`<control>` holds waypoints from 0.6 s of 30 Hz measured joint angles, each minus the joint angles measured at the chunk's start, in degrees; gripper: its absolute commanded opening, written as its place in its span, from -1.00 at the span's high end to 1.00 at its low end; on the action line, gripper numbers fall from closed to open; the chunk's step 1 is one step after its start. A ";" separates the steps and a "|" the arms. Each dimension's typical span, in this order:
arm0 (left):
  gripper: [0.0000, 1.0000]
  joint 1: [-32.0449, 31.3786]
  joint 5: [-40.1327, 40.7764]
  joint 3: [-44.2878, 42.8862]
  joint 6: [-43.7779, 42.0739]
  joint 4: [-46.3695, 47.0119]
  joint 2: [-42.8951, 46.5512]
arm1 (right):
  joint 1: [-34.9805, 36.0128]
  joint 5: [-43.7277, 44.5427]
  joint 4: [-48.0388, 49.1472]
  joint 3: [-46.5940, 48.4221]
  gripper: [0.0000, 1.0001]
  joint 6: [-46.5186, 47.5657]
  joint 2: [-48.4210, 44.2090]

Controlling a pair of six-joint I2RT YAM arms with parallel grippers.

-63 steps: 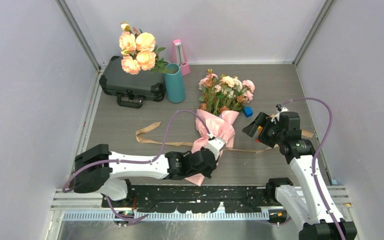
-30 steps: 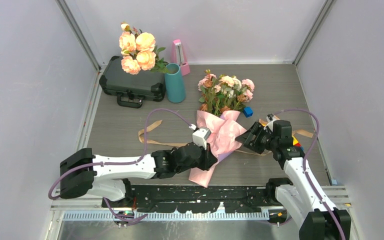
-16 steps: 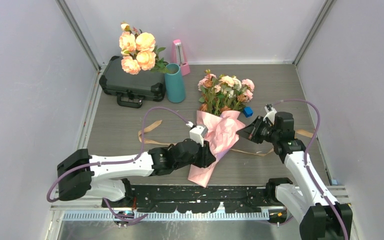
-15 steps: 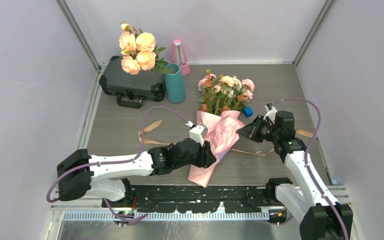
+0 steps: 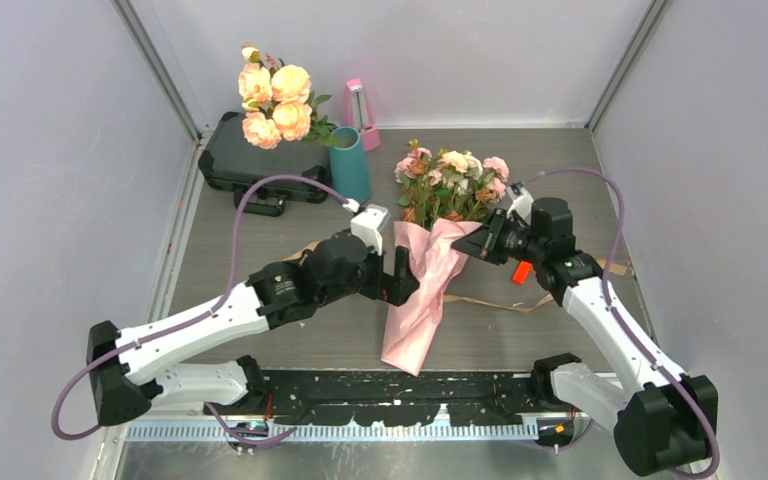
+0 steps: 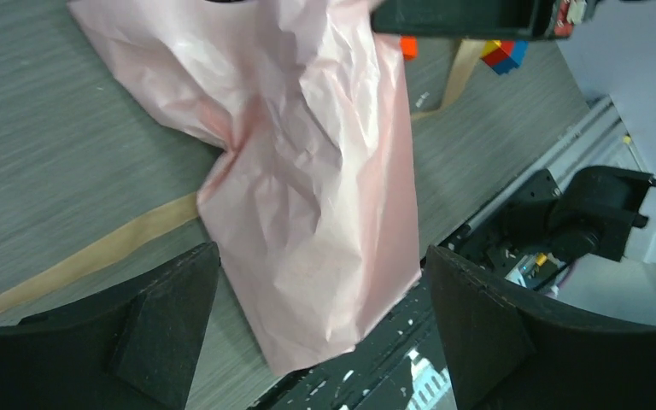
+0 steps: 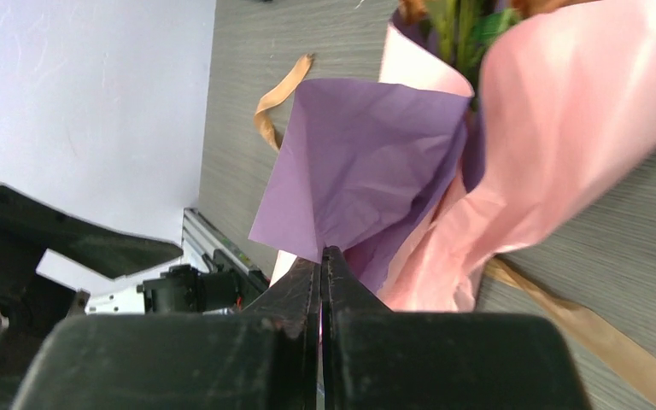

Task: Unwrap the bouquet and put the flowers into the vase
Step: Unfold the wrapping paper at the center of the board.

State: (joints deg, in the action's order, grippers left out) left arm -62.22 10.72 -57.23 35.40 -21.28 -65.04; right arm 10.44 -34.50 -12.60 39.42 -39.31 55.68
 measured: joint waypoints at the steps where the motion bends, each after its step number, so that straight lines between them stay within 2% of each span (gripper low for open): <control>1: -0.89 0.90 -0.13 -0.17 -0.39 -0.85 0.90 | 1.57 0.76 0.68 0.48 1.00 -0.39 0.90; 8: -0.99 6.69 -2.10 1.84 -0.98 -4.83 4.92 | 12.74 7.04 4.96 4.72 1.00 -2.84 8.87; 13: -0.99 8.04 -3.56 6.16 -0.94 -5.27 7.91 | 20.94 11.87 8.35 9.27 1.00 -3.63 18.08; 18: -0.99 8.37 -1.09 8.44 -2.67 -6.62 9.09 | 25.42 14.36 11.43 13.62 1.00 -4.59 27.61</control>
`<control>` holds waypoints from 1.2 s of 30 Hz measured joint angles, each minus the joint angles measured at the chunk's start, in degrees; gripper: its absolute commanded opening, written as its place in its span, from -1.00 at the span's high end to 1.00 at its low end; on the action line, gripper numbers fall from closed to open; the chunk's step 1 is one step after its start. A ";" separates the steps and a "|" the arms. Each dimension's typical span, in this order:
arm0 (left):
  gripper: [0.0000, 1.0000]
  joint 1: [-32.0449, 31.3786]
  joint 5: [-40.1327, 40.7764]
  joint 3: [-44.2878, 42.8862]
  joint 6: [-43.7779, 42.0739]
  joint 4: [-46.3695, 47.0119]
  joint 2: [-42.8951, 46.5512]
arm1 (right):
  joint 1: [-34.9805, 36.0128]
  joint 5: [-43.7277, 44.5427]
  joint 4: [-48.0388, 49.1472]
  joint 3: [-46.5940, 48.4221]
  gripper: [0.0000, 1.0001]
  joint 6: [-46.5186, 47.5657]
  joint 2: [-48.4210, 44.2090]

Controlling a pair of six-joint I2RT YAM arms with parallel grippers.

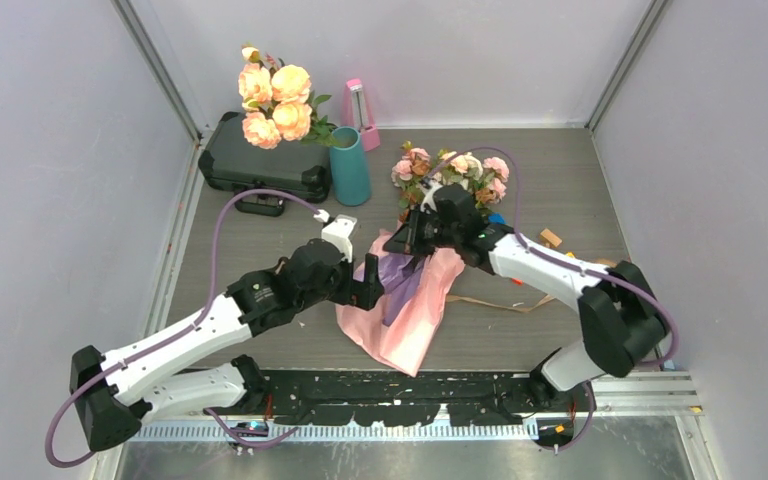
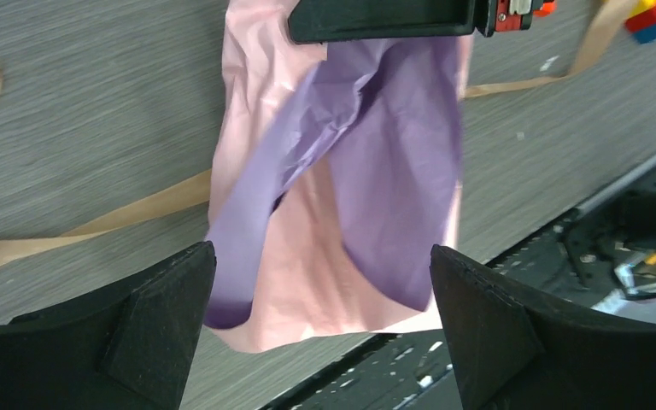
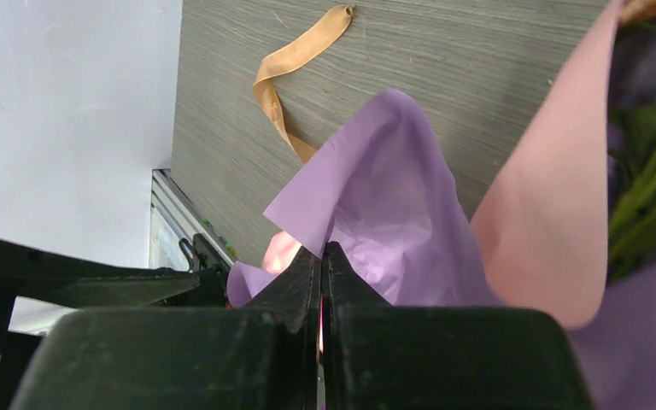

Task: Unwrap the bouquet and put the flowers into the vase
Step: Unfold the wrapping paper at the center of the board.

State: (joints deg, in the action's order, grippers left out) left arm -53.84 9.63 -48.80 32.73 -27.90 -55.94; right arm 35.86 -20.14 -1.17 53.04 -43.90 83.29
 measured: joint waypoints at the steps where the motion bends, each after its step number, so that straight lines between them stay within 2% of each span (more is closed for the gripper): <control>1: -0.99 0.13 1.01 0.37 -0.52 -0.39 0.07 | 0.79 0.26 0.35 1.07 1.00 -0.07 1.88; 5: -0.99 1.27 4.22 1.68 -2.78 -2.58 -0.24 | 3.08 1.05 1.40 4.35 0.99 -0.09 7.15; 13: -0.99 4.79 6.27 4.61 -4.70 -2.99 -2.32 | 4.87 1.16 2.01 6.47 1.00 0.00 8.35; 14: -0.91 5.35 6.21 5.09 -4.87 -2.58 -2.45 | 4.92 1.14 2.03 6.58 1.00 0.04 8.35; 18: -0.38 7.74 5.20 6.84 -5.62 -0.55 -3.06 | 4.92 1.07 1.97 6.60 1.00 0.46 8.35; 19: -0.32 8.26 5.01 7.21 -5.81 0.11 -3.26 | 4.90 1.07 1.95 6.60 0.99 0.61 8.33; 24: -0.29 10.58 2.64 8.35 -6.69 3.50 -4.55 | 5.05 1.07 -0.46 6.60 1.00 1.99 7.58; 29: -0.01 11.41 -0.15 8.66 -7.65 7.15 -5.07 | 5.07 1.42 -3.91 6.64 1.00 3.65 5.51; 31: 0.16 11.58 -1.44 8.66 -7.76 8.55 -5.46 | 5.07 1.64 -4.87 6.67 1.00 4.31 4.63; 35: 0.74 11.96 -3.85 8.66 -7.96 10.64 -6.56 | 5.09 1.68 -6.71 7.10 0.99 5.18 3.39; 36: 0.82 12.02 -4.28 8.66 -8.00 11.02 -6.91 | 5.14 1.66 -7.26 7.39 0.90 5.35 3.32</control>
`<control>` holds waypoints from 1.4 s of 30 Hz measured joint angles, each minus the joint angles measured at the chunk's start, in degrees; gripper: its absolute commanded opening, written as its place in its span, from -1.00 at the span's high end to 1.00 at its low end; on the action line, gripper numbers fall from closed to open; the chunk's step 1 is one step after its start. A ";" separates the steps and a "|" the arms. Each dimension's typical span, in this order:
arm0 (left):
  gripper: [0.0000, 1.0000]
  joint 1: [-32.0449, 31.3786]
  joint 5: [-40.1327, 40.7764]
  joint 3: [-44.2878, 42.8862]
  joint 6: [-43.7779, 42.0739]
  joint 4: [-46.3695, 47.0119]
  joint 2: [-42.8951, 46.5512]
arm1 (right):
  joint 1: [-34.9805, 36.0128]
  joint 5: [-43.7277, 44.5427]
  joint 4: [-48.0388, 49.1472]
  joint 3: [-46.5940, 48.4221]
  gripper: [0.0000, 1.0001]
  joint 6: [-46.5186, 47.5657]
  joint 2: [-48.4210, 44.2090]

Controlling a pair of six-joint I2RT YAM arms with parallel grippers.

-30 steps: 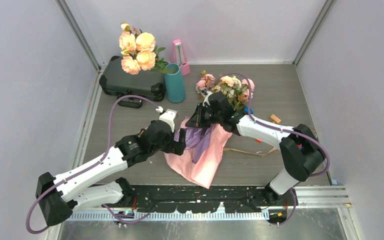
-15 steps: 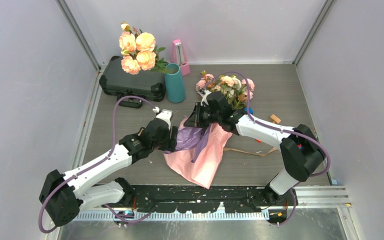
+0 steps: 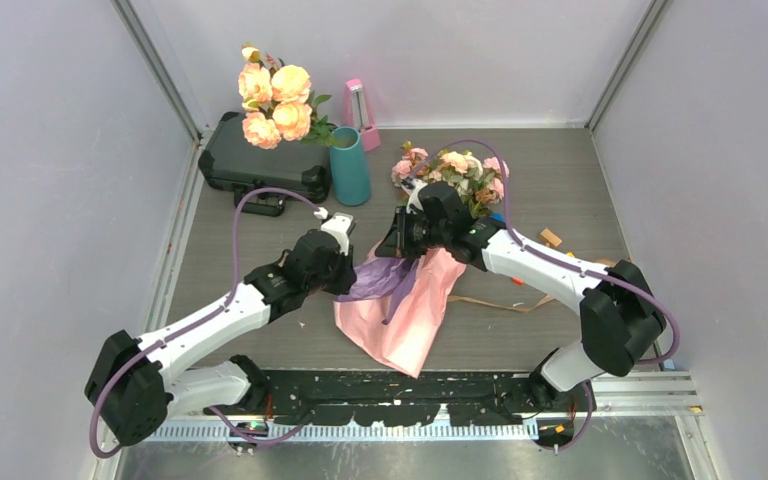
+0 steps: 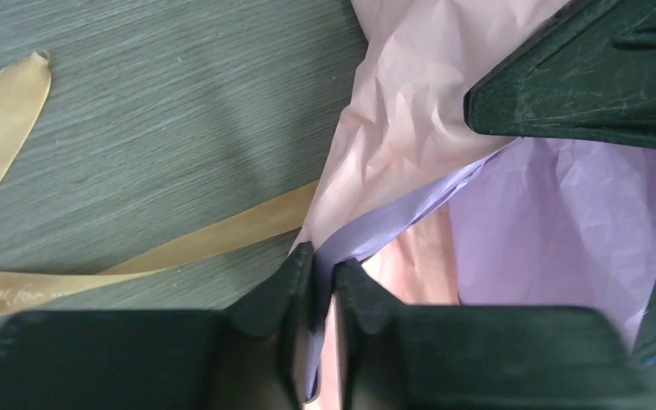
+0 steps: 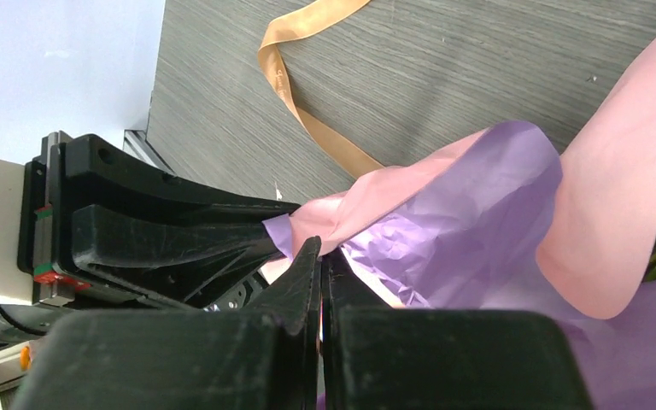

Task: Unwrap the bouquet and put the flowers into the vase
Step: Unfold the wrapping paper at the center of the board.

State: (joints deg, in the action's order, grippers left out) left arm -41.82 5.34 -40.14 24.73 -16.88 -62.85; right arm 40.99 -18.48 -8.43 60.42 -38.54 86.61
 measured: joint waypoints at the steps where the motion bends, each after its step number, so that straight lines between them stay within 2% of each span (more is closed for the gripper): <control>1: 0.89 0.09 -0.39 0.00 -0.04 0.26 -0.31 | 0.04 0.00 -0.42 0.22 0.79 0.17 0.00; 2: 0.96 0.13 -0.70 0.00 -0.11 0.44 -0.61 | 0.07 -0.02 -0.90 0.44 0.60 0.44 0.00; 6: 1.00 0.35 -0.42 0.07 0.61 0.37 -0.90 | 0.15 0.00 -3.89 0.87 0.15 1.46 -0.87; 10: 1.00 0.39 1.22 1.27 3.54 0.17 0.17 | 0.13 0.96 -8.07 0.90 -0.17 2.75 -4.81; 13: 1.00 0.57 2.32 3.26 6.49 -0.20 2.25 | 0.15 2.23 -11.02 0.90 -0.31 3.54 -9.25; 18: 1.00 0.61 4.04 6.49 11.32 -1.18 6.95 | 0.15 6.21 -15.78 0.90 -0.34 4.20 -16.04; 23: 1.00 0.61 4.68 7.10 13.68 -1.60 10.08 | 0.15 10.93 -20.72 0.55 -0.38 3.98 -19.02; 30: 1.00 0.66 4.70 7.10 14.34 -1.92 9.25 | 0.61 13.14 -22.51 -1.42 -0.33 2.49 -17.64; 42: 1.00 0.70 4.66 7.08 15.17 -1.99 6.80 | 4.17 12.33 -18.25 -3.54 -0.35 -0.52 -11.17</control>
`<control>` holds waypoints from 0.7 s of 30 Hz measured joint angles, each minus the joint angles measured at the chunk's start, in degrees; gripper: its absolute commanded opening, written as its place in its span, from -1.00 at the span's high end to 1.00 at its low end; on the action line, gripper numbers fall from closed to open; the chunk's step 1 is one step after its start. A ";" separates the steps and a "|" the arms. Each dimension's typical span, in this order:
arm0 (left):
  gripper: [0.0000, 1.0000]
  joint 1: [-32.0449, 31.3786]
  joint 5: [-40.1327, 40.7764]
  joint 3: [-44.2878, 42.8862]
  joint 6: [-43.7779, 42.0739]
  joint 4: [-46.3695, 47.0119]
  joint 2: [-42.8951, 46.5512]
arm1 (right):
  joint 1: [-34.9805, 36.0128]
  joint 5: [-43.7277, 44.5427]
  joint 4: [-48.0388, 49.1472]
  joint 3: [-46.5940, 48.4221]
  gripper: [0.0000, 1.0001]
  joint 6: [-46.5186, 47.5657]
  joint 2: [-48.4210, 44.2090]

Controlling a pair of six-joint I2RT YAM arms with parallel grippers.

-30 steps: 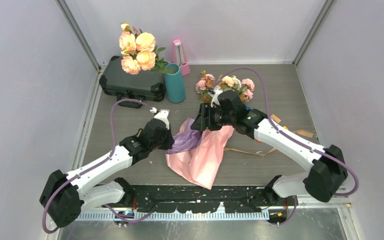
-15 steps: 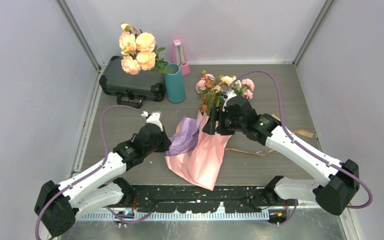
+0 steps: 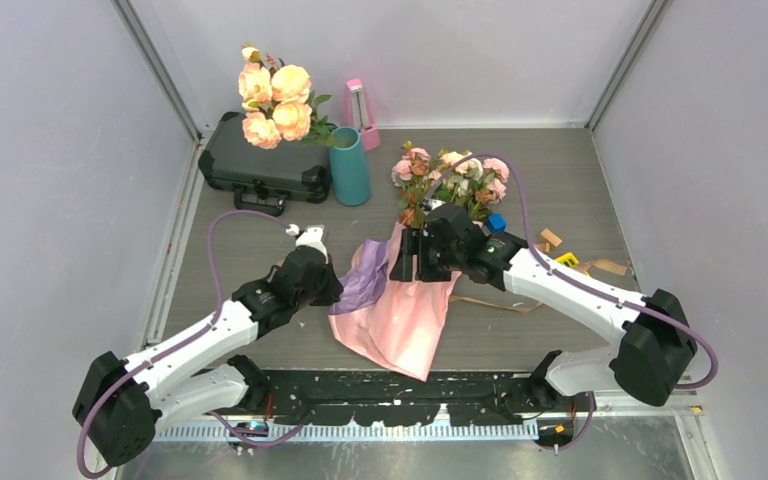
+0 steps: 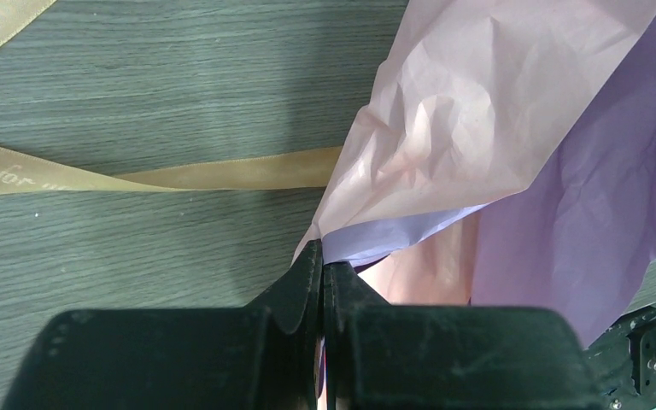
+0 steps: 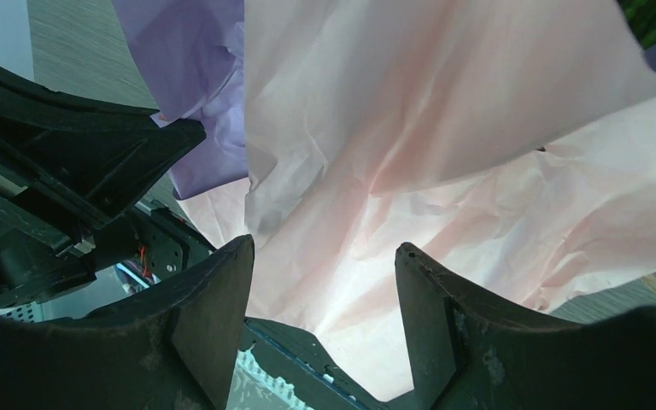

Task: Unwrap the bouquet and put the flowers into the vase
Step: Unfold the wrapping paper at the center of the board.

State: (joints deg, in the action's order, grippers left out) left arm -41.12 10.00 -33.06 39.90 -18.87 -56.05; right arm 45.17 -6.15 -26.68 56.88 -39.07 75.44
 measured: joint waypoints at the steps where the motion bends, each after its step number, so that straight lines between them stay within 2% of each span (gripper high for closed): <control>1: 1.00 0.00 0.00 0.00 0.04 0.00 0.00 | 0.28 -0.13 0.55 0.00 -0.36 -0.15 0.57; 5: 1.00 0.00 0.00 0.00 0.17 0.00 -0.07 | 1.01 -0.35 2.27 0.00 -0.42 -0.55 2.36; 14: 1.00 0.00 -0.07 -0.04 0.15 0.00 -0.92 | 2.38 -0.07 3.93 1.88 -0.40 -0.76 7.10; 21: 1.00 0.00 -0.15 -0.39 -0.04 -0.11 -1.84 | 2.97 -0.07 4.52 3.65 -0.49 -0.76 9.64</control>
State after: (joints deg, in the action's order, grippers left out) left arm -41.12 9.85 -33.45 39.86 -18.98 -57.89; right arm 48.14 -6.22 -22.15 60.53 -39.83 85.08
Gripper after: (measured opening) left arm 0.009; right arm 0.729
